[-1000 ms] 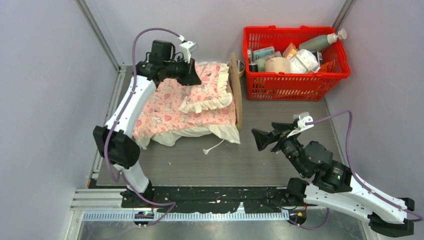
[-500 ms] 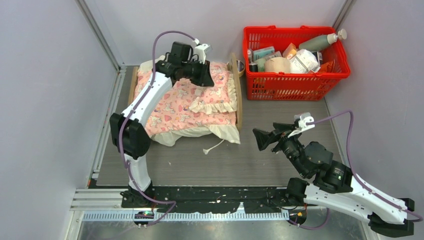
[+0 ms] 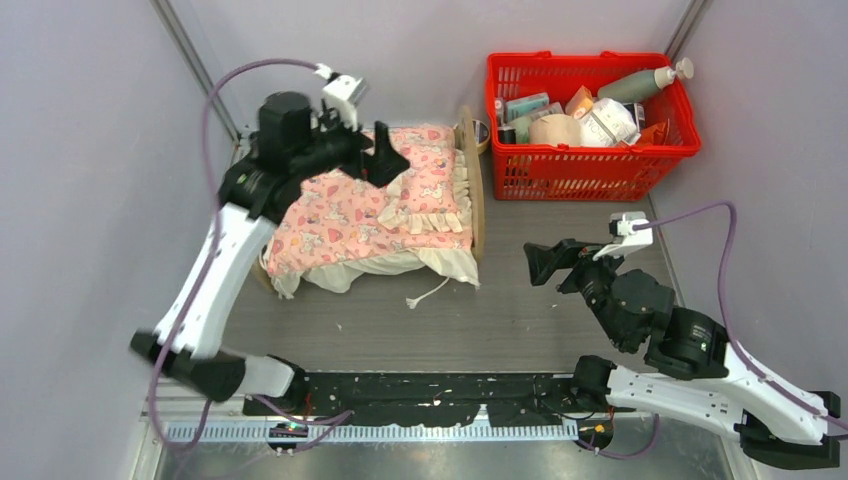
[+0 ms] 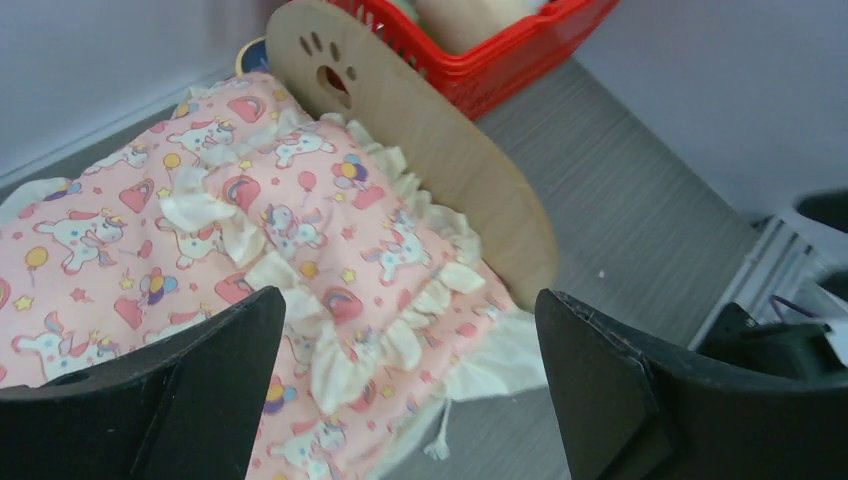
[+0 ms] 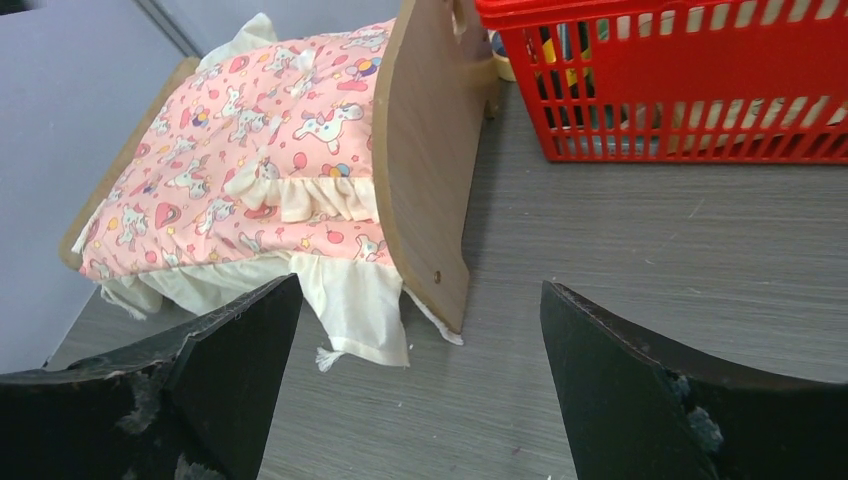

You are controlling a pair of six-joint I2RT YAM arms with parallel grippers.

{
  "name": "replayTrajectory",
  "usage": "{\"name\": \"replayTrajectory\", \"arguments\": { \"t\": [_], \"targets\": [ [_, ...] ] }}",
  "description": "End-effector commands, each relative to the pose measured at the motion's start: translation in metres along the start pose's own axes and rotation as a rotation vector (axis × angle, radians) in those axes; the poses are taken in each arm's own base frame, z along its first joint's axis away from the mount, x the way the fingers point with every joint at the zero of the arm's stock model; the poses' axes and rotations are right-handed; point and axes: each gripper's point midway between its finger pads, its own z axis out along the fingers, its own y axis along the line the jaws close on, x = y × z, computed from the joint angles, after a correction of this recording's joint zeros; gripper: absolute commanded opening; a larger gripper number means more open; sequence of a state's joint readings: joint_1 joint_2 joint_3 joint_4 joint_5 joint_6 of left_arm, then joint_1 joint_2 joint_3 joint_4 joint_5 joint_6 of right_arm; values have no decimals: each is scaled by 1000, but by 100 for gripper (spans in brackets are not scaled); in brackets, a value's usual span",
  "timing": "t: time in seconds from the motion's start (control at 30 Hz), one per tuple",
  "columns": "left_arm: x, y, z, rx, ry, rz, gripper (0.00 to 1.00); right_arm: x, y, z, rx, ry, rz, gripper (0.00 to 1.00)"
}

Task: Set up the pet bed
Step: Reset both arms

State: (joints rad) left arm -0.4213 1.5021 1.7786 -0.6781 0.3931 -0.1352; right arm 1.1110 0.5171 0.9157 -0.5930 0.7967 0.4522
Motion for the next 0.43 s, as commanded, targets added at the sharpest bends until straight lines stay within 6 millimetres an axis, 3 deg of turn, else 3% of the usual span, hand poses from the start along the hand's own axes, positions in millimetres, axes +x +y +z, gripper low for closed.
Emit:
{"name": "replayTrajectory", "arguments": {
  "t": [0.0, 0.17, 0.4],
  "targets": [
    [7, -41, -61, 76, -138, 31, 100, -24, -20, -13, 70, -53, 47, 95],
    [46, -52, -94, 97, -213, 58, 99, -29, -32, -18, 98, -87, 56, 95],
    [63, -72, -124, 168, -347, 88, 100, -23, -31, -18, 86, -79, 67, 95]
  ]
}}
